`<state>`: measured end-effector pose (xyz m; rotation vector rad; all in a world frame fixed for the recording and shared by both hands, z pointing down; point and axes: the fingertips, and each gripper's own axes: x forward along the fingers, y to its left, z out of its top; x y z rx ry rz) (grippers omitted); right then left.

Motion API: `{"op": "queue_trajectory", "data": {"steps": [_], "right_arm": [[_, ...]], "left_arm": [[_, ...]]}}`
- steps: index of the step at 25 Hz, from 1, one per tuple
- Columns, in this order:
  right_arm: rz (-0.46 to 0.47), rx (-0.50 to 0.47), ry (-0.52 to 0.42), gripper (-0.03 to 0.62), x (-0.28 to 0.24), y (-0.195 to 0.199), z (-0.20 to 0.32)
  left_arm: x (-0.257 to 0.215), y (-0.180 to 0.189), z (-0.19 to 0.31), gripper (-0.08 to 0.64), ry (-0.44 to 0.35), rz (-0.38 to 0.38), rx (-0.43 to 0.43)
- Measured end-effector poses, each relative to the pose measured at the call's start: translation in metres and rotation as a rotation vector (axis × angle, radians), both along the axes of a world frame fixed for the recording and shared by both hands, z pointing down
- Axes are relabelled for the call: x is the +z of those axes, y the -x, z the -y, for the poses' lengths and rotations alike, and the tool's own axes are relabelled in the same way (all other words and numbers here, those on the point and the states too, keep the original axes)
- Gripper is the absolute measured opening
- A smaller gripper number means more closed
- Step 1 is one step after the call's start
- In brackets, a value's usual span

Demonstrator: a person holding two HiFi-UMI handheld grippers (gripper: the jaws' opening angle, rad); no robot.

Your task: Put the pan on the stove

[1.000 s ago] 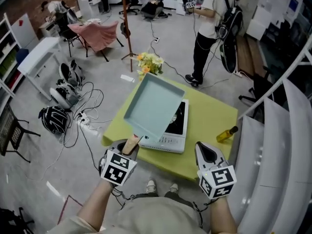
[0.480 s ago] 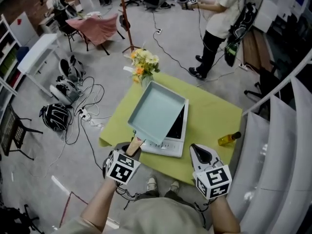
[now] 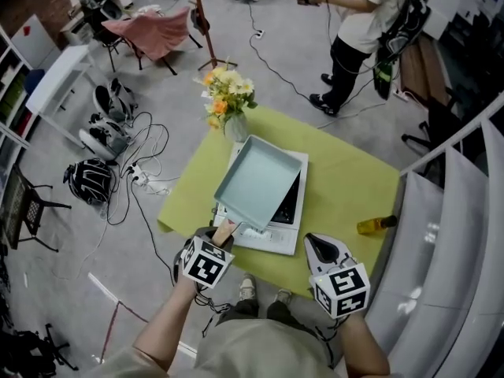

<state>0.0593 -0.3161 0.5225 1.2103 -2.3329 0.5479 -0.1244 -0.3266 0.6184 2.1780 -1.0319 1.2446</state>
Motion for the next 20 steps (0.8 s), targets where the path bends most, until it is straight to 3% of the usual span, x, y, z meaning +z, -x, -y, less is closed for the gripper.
{"op": "queue_trajectory", "data": {"steps": [11,20], "right_arm": [[0.01,-0.015,0.048,0.006,0.021,-0.001,0.011],[0.015,-0.006,0.068,0.006,0.028,-0.004,0.01]], "left_arm": [[0.036,-0.012,0.011,0.1,0.086,0.088,0.038],[0.049,-0.01,0.015,0.101,0.12,0.114,0.016]]}}
